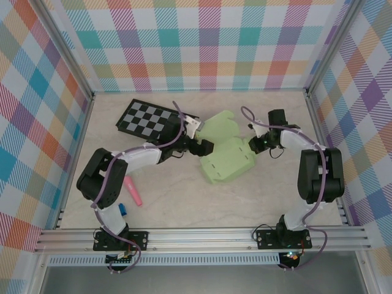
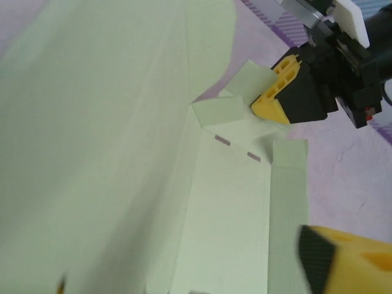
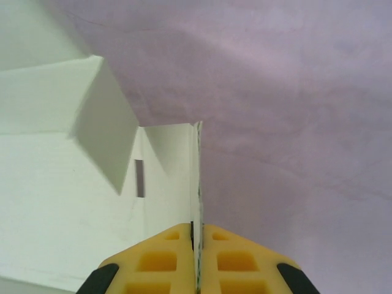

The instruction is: Fold the paper box

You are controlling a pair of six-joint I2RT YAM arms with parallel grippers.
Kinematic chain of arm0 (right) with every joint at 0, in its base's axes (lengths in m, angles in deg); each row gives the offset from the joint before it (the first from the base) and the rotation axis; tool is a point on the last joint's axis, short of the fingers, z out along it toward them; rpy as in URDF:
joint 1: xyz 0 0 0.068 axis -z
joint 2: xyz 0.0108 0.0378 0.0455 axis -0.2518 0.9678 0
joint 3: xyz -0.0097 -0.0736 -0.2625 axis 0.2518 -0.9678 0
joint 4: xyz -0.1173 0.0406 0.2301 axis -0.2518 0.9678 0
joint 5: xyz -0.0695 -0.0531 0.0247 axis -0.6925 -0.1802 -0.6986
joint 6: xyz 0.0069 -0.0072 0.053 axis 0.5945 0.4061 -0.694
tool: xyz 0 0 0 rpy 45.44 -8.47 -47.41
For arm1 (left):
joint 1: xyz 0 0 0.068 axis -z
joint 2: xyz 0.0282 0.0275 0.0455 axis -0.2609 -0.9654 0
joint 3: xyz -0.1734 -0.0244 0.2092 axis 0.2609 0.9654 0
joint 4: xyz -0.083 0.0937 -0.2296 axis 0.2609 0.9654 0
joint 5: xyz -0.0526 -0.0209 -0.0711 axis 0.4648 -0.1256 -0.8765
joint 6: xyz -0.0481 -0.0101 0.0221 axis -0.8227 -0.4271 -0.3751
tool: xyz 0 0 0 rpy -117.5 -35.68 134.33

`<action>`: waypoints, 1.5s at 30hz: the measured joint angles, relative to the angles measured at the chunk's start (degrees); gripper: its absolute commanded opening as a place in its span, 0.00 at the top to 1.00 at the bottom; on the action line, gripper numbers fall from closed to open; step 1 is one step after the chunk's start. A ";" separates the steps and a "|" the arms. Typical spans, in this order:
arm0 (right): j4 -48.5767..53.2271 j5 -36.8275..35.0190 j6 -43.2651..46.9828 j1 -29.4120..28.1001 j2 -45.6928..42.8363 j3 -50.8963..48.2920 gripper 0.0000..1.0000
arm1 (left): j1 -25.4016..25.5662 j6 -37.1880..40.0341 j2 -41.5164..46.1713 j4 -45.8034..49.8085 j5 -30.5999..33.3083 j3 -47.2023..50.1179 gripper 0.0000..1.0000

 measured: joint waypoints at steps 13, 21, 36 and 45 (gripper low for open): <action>4.63 -9.38 46.36 -2.71 -6.21 7.15 0.96 | -8.52 -8.02 22.53 0.24 7.63 2.67 0.08; 6.43 -10.36 63.95 -7.19 -0.61 17.22 0.86 | -8.76 -6.51 0.94 6.97 -4.61 -14.38 0.14; 9.25 -7.85 45.81 -12.22 2.82 18.51 0.37 | -6.47 10.43 -17.31 13.11 -12.83 -27.80 0.18; 15.06 -5.35 0.66 3.89 -6.36 16.74 0.42 | -2.29 17.40 -26.82 18.18 -11.85 -40.70 0.18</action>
